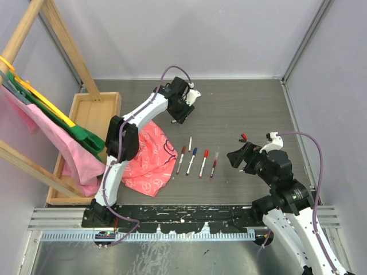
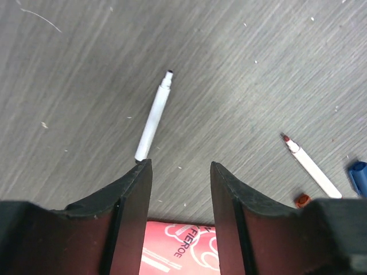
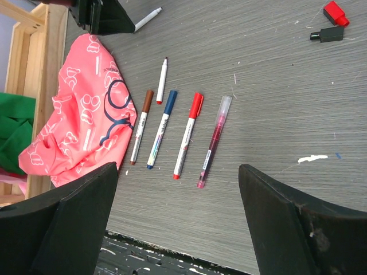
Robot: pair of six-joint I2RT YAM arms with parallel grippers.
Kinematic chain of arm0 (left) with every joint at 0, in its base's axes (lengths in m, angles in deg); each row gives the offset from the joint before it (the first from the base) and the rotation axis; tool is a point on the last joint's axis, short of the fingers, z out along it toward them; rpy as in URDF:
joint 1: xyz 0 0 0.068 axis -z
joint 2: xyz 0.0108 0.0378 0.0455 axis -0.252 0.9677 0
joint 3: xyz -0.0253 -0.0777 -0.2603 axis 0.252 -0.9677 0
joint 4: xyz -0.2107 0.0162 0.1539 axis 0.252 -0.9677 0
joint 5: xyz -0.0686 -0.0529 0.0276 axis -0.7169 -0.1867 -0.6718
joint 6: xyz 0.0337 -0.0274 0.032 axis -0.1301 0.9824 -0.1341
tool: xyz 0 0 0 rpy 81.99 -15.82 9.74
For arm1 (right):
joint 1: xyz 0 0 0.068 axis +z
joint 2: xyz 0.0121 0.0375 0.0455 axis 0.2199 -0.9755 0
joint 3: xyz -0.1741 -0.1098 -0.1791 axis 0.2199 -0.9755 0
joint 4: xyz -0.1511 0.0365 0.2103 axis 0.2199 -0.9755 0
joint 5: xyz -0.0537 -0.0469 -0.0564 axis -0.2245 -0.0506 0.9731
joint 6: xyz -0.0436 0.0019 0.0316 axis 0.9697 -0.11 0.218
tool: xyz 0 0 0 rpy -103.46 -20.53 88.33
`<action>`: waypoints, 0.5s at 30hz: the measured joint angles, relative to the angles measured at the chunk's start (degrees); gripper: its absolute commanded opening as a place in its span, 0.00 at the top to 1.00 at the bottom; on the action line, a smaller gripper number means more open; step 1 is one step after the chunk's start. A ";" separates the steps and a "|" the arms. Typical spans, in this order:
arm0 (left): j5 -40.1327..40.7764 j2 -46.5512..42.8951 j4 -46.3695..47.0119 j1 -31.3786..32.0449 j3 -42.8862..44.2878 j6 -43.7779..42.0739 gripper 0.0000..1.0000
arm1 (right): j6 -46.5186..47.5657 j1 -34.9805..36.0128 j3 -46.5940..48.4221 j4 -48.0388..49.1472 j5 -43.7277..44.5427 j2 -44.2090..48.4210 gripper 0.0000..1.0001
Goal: Insert the pens into the pen caps
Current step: Pick up the pen from the center of the board.
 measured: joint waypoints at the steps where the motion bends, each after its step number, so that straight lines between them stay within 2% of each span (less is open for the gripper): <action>1: 0.48 0.02 0.13 -0.09 0.74 -0.37 0.49 | 0.04 0.00 -0.02 0.02 0.00 0.00 0.09; 6: 1.31 0.81 0.22 -0.59 2.56 -0.98 0.45 | 0.13 0.00 -0.37 0.02 0.00 -0.04 0.09; 15: -0.31 7.52 -2.29 -2.75 10.23 -2.19 0.45 | 0.52 0.00 -0.70 0.04 -0.09 -0.74 0.09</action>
